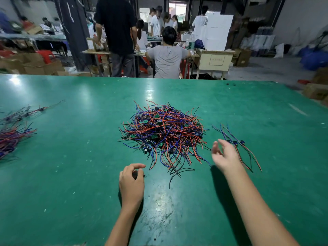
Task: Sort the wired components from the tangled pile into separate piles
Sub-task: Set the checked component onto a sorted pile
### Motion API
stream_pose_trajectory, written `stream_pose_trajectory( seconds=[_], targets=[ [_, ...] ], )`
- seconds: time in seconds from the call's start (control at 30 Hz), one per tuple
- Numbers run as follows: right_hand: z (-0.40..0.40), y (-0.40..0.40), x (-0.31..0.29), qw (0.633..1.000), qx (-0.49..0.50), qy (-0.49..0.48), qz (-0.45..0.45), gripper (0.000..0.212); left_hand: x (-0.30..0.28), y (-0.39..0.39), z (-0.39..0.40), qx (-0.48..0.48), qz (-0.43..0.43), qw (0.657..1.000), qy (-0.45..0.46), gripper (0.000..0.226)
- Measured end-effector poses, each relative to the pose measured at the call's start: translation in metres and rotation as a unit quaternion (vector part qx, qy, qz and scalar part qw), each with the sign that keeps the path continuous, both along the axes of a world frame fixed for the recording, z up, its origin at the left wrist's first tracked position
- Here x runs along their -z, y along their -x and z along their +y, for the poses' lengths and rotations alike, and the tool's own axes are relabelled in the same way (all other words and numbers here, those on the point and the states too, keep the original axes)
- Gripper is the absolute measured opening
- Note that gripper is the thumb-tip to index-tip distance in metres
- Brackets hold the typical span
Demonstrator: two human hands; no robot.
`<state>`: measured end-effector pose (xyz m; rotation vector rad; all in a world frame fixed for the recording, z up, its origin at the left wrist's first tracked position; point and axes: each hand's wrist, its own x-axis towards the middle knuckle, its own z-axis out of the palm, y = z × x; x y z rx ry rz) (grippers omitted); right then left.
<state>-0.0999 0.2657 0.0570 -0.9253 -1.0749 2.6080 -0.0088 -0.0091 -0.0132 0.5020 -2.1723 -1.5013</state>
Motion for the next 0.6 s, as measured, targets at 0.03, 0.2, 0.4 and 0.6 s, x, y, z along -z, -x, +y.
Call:
stream_pose_trajectory(
  seconds=[0.03, 0.2, 0.4, 0.6],
  targets=[
    [-0.015, -0.005, 0.005, 0.985, -0.072, -0.158, -0.013, 0.010, 0.000, 0.000, 0.000, 0.001, -0.003, 1.000, 0.005, 0.032],
    [-0.047, -0.013, 0.058, 0.702, -0.175, -0.690, -0.025, 0.034, 0.002, -0.002, -0.001, 0.009, -0.009, 1.000, 0.003, 0.033],
    [-0.044, -0.008, 0.046, 0.686, -0.135, -0.713, -0.048, 0.031, 0.000, -0.004, -0.001, 0.008, -0.015, 1.000, 0.011, 0.033],
    [-0.047, -0.025, 0.024, 0.886, -0.128, -0.446, -0.008, 0.027, -0.002, -0.006, 0.002, 0.028, -0.011, 1.000, 0.004, 0.032]
  ],
)
